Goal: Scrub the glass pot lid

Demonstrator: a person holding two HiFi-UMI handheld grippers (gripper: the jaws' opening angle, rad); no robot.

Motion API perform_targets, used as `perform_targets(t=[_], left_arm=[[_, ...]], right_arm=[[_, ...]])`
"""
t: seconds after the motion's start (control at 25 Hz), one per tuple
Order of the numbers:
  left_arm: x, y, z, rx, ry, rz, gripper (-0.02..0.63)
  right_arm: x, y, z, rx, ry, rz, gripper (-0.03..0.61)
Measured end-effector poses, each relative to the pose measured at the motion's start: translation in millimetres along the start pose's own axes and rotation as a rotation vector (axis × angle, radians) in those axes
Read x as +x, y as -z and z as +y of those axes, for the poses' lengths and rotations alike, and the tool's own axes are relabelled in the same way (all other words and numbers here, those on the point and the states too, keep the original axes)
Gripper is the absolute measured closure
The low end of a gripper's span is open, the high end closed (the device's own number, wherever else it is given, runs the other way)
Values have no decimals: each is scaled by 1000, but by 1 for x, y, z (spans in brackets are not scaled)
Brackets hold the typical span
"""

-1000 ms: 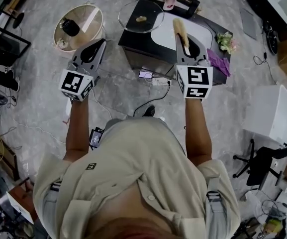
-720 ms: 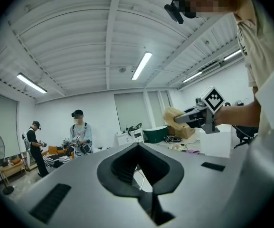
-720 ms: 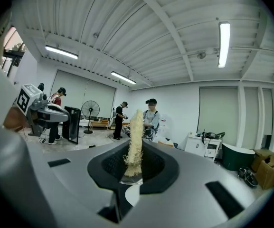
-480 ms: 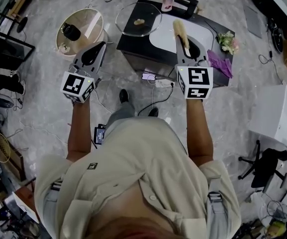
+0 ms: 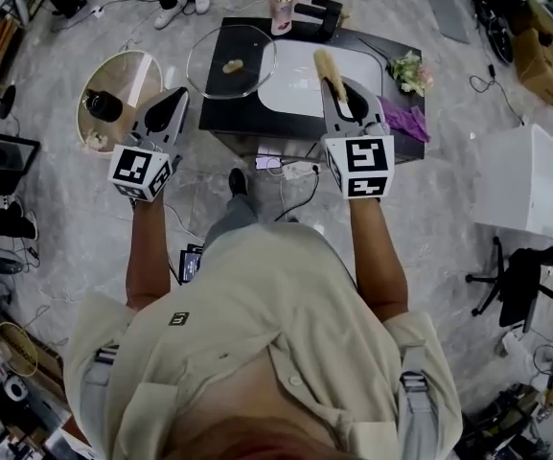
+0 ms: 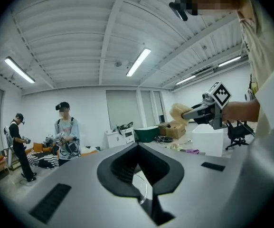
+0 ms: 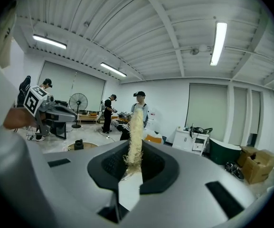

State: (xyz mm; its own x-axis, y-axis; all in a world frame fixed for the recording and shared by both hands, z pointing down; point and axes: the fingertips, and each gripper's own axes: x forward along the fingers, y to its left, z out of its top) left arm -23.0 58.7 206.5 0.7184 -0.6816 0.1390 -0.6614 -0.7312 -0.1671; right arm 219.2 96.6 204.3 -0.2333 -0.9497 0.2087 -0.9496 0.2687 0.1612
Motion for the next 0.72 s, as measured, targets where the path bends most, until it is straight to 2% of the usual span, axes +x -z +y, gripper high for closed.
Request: perform_targets(t=[0.24,0.72], left_arm=[[56,8,48,-11,77,-19,600],[137,60,143,-67,172,50,600]], right_arm=[[51,-7,-11,-4,62,39,532],[153,-9,-5,-2,118,142,532]])
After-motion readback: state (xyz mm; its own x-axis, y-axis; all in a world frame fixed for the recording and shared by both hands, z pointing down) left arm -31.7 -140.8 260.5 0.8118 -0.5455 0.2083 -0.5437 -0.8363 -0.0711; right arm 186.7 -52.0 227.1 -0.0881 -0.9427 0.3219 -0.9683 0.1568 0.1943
